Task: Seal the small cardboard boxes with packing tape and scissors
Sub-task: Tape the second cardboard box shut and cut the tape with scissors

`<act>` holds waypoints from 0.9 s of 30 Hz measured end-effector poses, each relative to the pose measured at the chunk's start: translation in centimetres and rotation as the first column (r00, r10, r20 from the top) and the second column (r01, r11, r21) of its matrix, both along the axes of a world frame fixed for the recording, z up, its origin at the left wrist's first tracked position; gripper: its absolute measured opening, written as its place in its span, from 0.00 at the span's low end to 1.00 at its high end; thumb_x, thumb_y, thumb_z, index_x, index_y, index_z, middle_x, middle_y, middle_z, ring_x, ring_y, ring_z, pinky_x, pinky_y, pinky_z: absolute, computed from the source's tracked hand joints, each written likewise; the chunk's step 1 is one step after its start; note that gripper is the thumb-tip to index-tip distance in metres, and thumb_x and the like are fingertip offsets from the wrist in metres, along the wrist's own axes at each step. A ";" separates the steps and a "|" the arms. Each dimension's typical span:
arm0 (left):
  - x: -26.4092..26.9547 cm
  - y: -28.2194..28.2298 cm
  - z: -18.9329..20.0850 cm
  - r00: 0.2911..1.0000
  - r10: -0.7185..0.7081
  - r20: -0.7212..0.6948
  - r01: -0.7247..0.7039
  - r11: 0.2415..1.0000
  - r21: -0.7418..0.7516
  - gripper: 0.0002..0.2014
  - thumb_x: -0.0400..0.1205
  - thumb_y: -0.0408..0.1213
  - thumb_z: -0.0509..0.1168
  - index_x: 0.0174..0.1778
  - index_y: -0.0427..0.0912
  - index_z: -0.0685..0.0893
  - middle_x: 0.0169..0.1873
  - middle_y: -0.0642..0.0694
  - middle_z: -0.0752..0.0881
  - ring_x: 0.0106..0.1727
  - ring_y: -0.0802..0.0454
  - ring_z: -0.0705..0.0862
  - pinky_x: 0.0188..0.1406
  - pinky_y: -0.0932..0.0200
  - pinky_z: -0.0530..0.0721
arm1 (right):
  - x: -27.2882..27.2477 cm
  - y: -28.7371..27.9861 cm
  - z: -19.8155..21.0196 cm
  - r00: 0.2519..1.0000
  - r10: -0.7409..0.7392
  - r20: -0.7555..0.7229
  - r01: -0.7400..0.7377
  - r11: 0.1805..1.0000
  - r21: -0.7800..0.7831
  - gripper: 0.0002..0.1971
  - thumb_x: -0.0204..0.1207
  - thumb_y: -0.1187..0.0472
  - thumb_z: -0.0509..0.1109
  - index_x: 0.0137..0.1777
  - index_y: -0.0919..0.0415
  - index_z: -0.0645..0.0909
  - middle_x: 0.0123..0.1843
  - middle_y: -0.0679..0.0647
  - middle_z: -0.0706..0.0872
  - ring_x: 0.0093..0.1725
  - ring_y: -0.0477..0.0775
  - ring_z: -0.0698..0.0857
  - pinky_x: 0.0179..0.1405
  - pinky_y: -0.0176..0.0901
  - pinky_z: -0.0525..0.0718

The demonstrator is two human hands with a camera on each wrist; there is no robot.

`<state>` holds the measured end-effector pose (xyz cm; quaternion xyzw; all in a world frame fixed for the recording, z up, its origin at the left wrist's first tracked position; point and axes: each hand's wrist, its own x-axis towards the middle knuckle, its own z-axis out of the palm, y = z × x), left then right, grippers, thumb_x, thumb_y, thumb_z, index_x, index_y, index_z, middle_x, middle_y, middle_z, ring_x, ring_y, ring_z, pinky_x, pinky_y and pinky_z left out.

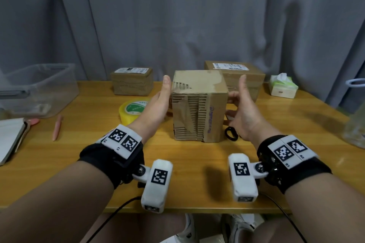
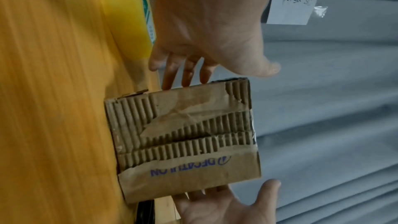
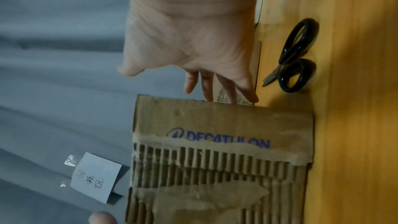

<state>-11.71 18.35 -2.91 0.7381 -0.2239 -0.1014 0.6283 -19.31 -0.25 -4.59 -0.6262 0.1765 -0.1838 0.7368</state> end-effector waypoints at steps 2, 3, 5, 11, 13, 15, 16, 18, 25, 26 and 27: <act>0.1 0.1 0.2 1.000 0.003 -0.004 -0.003 0.999 0.042 0.23 0.79 0.70 0.47 0.51 0.60 0.80 0.46 0.63 0.84 0.52 0.58 0.81 0.56 0.56 0.78 | -0.1 0.2 0.2 1.000 -0.001 -0.023 0.000 0.999 -0.033 0.34 0.65 0.26 0.65 0.60 0.52 0.78 0.57 0.53 0.83 0.61 0.59 0.79 0.63 0.61 0.78; 0.3 0.0 0.3 1.000 0.007 -0.007 -0.007 0.998 0.058 0.23 0.79 0.68 0.51 0.57 0.57 0.78 0.50 0.58 0.83 0.53 0.55 0.81 0.55 0.53 0.79 | -0.1 0.3 0.3 1.000 -0.002 -0.005 0.002 0.999 -0.038 0.27 0.69 0.32 0.68 0.60 0.51 0.78 0.53 0.51 0.83 0.59 0.57 0.79 0.60 0.57 0.79; 0.5 -0.2 0.5 1.000 0.004 -0.016 -0.003 1.000 0.025 0.19 0.83 0.57 0.56 0.64 0.51 0.74 0.48 0.55 0.82 0.51 0.55 0.81 0.42 0.57 0.81 | 0.0 0.3 0.3 0.998 -0.016 0.061 0.018 0.999 -0.044 0.15 0.75 0.44 0.70 0.57 0.50 0.77 0.48 0.48 0.83 0.57 0.53 0.80 0.54 0.50 0.79; 1.8 0.5 -0.2 0.980 0.008 -0.201 -0.062 0.962 -0.267 0.14 0.85 0.37 0.54 0.65 0.52 0.77 0.57 0.48 0.86 0.60 0.48 0.84 0.51 0.45 0.86 | 0.3 -1.2 -0.2 0.988 -0.120 0.099 0.138 0.969 -0.205 0.26 0.81 0.52 0.68 0.77 0.52 0.68 0.73 0.53 0.74 0.68 0.53 0.80 0.66 0.48 0.80; 2.3 0.9 -0.4 0.973 -0.008 -0.230 -0.064 0.951 -0.302 0.16 0.86 0.34 0.52 0.67 0.48 0.77 0.58 0.45 0.85 0.61 0.46 0.84 0.58 0.41 0.84 | 0.6 -1.7 -1.0 0.992 -0.102 -0.069 0.073 0.937 -0.342 0.38 0.74 0.42 0.72 0.81 0.48 0.62 0.78 0.51 0.68 0.75 0.54 0.71 0.73 0.53 0.71; 2.5 1.4 -0.6 0.978 -0.003 -0.209 -0.057 0.957 -0.284 0.18 0.87 0.33 0.50 0.71 0.46 0.75 0.61 0.43 0.84 0.60 0.47 0.83 0.61 0.43 0.83 | 0.4 -1.3 -1.3 0.986 -0.012 -0.168 -0.027 0.973 -0.231 0.45 0.69 0.37 0.72 0.83 0.49 0.57 0.73 0.50 0.72 0.72 0.54 0.71 0.69 0.55 0.68; 2.5 1.5 -0.6 0.981 0.006 -0.193 -0.057 0.964 -0.261 0.19 0.87 0.33 0.50 0.72 0.46 0.75 0.62 0.43 0.84 0.60 0.48 0.83 0.62 0.46 0.82 | 0.3 -1.2 -1.2 0.986 0.029 -0.165 -0.057 0.984 -0.167 0.45 0.69 0.39 0.73 0.82 0.52 0.58 0.68 0.49 0.75 0.68 0.53 0.74 0.65 0.54 0.70; 2.4 1.6 -0.7 0.993 0.027 -0.116 -0.046 0.986 -0.161 0.21 0.87 0.32 0.49 0.74 0.49 0.74 0.63 0.47 0.82 0.58 0.55 0.82 0.58 0.60 0.81 | 0.0 -1.3 -0.9 0.997 0.033 -0.075 -0.042 0.990 -0.131 0.41 0.66 0.48 0.78 0.77 0.56 0.65 0.65 0.49 0.80 0.61 0.51 0.81 0.58 0.51 0.80; 1.1 0.3 -1.3 0.989 0.081 -0.126 -0.077 0.996 0.037 0.24 0.87 0.58 0.45 0.76 0.55 0.70 0.65 0.47 0.77 0.59 0.47 0.79 0.60 0.53 0.80 | -0.6 -2.5 -1.2 0.996 0.067 0.065 -0.021 0.839 -0.543 0.30 0.64 0.68 0.82 0.62 0.52 0.73 0.59 0.44 0.77 0.57 0.41 0.79 0.46 0.28 0.83; 1.0 0.0 -1.3 0.983 0.050 -0.176 -0.045 0.998 0.033 0.27 0.85 0.62 0.45 0.75 0.56 0.71 0.63 0.48 0.78 0.62 0.45 0.79 0.64 0.47 0.80 | -0.5 -2.8 -1.4 0.997 0.060 0.050 -0.022 0.826 -0.563 0.29 0.63 0.66 0.83 0.60 0.48 0.74 0.62 0.47 0.77 0.61 0.46 0.79 0.51 0.34 0.85; 0.9 -0.2 -1.4 0.983 0.021 -0.180 -0.013 0.999 0.043 0.28 0.83 0.65 0.46 0.72 0.56 0.73 0.63 0.51 0.80 0.63 0.46 0.79 0.65 0.44 0.79 | -0.3 -3.1 -1.6 0.998 0.045 0.039 -0.015 0.819 -0.573 0.29 0.62 0.64 0.84 0.57 0.44 0.74 0.65 0.50 0.76 0.64 0.49 0.78 0.57 0.42 0.85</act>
